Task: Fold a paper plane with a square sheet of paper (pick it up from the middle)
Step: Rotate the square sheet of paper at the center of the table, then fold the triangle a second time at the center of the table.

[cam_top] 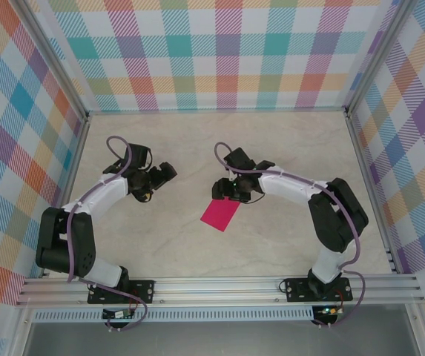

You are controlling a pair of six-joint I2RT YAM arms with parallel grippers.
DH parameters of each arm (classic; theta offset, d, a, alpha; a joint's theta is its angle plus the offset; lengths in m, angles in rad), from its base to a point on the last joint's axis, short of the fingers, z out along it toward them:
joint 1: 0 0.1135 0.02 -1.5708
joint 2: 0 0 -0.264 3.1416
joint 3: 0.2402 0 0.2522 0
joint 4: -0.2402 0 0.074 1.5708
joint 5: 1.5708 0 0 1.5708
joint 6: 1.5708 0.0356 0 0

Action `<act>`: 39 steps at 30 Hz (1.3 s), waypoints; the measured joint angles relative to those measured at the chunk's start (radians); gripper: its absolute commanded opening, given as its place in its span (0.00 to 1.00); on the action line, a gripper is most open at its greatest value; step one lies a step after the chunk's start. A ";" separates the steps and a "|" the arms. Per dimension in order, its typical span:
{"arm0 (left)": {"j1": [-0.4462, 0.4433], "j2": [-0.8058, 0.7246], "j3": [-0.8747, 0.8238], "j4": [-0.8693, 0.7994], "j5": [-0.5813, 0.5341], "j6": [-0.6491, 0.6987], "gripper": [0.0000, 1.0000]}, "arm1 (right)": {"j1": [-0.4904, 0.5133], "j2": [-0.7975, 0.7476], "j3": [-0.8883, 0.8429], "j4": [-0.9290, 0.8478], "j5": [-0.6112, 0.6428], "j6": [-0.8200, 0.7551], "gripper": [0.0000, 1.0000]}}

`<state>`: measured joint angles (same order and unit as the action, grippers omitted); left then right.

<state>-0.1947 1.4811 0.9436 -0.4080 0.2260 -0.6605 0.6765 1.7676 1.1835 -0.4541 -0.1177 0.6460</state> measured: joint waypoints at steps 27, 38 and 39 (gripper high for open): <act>-0.230 0.082 -0.124 0.183 0.343 -0.096 0.84 | -0.129 0.172 0.031 0.118 -0.066 0.107 0.59; -0.296 0.131 -0.136 0.205 0.340 -0.140 0.70 | -0.218 0.182 -0.014 0.215 -0.272 0.110 0.58; -0.296 0.137 -0.135 0.205 0.341 -0.140 0.68 | -0.221 0.182 -0.016 0.219 -0.280 0.110 0.57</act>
<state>-0.4911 1.6180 0.8082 -0.2028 0.5667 -0.8001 0.4553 1.9499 1.1671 -0.2356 -0.3973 0.7559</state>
